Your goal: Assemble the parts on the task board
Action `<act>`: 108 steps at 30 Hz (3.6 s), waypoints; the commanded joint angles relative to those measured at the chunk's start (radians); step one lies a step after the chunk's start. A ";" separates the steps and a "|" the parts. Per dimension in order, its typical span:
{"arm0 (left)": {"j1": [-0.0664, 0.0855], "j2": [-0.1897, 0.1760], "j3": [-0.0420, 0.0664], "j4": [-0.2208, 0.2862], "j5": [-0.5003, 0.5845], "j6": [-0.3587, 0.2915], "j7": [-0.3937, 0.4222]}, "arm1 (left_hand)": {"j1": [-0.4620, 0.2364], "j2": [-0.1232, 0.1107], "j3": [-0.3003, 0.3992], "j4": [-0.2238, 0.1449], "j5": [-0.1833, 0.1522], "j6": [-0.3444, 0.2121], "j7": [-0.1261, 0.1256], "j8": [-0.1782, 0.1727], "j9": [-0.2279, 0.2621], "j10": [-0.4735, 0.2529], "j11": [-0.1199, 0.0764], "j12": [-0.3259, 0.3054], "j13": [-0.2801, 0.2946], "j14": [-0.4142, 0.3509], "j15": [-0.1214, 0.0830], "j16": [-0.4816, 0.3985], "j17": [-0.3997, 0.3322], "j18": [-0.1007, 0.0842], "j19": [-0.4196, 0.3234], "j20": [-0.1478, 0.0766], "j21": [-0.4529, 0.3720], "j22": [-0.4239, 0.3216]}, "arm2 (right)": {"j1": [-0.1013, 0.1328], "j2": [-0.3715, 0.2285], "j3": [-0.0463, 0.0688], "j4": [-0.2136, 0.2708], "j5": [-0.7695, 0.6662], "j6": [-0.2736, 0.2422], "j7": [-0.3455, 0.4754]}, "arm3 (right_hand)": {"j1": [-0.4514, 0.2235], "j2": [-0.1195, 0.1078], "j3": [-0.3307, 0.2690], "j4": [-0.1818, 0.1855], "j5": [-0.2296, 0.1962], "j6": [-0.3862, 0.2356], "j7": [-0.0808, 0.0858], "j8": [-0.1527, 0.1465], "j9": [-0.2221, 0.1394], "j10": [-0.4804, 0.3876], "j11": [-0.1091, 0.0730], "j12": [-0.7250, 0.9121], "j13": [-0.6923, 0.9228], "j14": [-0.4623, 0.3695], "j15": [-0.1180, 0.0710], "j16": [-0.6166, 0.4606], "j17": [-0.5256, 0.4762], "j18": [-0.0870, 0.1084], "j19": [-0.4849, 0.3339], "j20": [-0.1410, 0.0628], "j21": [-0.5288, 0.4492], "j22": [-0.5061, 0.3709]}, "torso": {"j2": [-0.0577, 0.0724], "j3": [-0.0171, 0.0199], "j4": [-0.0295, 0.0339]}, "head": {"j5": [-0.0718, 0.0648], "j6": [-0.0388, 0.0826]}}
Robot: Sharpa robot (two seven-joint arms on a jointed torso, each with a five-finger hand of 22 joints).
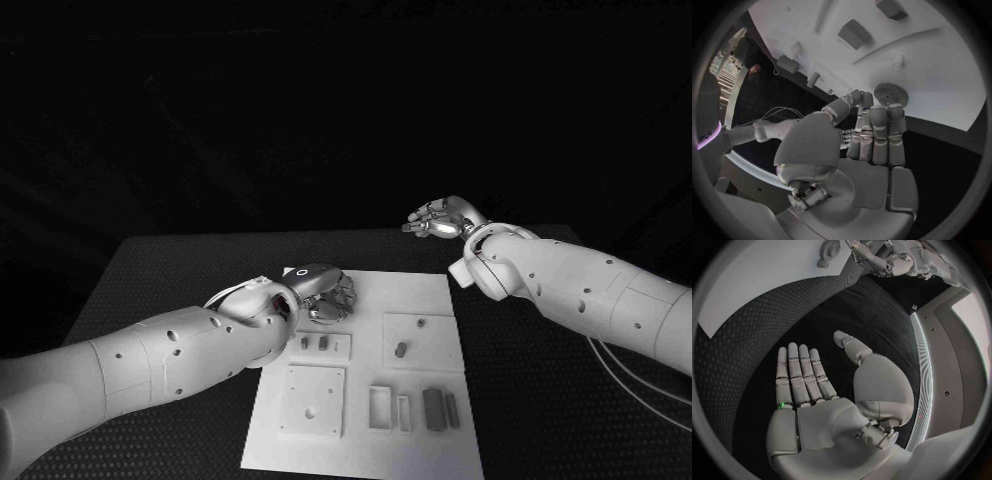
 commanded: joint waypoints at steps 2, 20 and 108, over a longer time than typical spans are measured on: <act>0.003 -0.020 0.007 0.027 0.048 0.009 0.007 | -0.003 0.004 0.003 -0.003 0.006 0.022 -0.008 0.001 0.004 0.007 0.001 0.000 -0.001 0.005 0.000 0.006 -0.001 0.022 0.005 -0.032 0.007 0.017 | 0.000 -0.002 0.000 0.000 -0.006 0.013 0.011 | -0.004 0.007 -0.003 0.000 0.006 -0.006 0.003 0.006 -0.002 0.009 0.000 -0.004 -0.001 0.005 0.005 -0.007 -0.001 0.017 0.005 0.003 -0.005 0.000 | -0.001 0.0003 0.0014 | 0.002 0.001; 0.019 -0.170 0.010 0.120 0.081 0.064 -0.004 | -0.005 0.003 0.003 -0.004 0.006 0.022 -0.008 0.000 0.004 0.008 0.001 -0.001 -0.002 0.005 0.000 0.006 -0.002 0.022 0.006 -0.032 0.007 0.017 | -0.001 -0.013 0.000 0.002 -0.006 0.012 0.010 | -0.003 0.007 -0.004 0.000 0.006 -0.005 0.002 0.006 -0.002 0.009 0.000 -0.005 -0.001 0.005 0.005 -0.007 -0.002 0.017 0.005 0.003 -0.006 0.000 | 0.001 -0.0005 0.0010 | 0.003 -0.002; 0.007 -0.111 -0.029 0.047 0.073 0.173 0.014 | -0.006 0.005 0.007 -0.006 0.003 0.021 -0.007 -0.003 0.004 0.012 0.001 -0.006 -0.005 0.006 -0.001 0.007 -0.004 0.021 0.007 -0.033 0.012 0.018 | -0.002 -0.011 0.000 0.008 -0.006 0.012 0.011 | -0.001 0.008 -0.006 0.001 0.005 -0.005 0.002 0.007 -0.004 0.011 -0.001 -0.008 -0.001 0.006 0.005 -0.007 -0.005 0.018 0.008 0.004 -0.012 0.002 | 0.002 0.0009 -0.0030 | -0.001 -0.011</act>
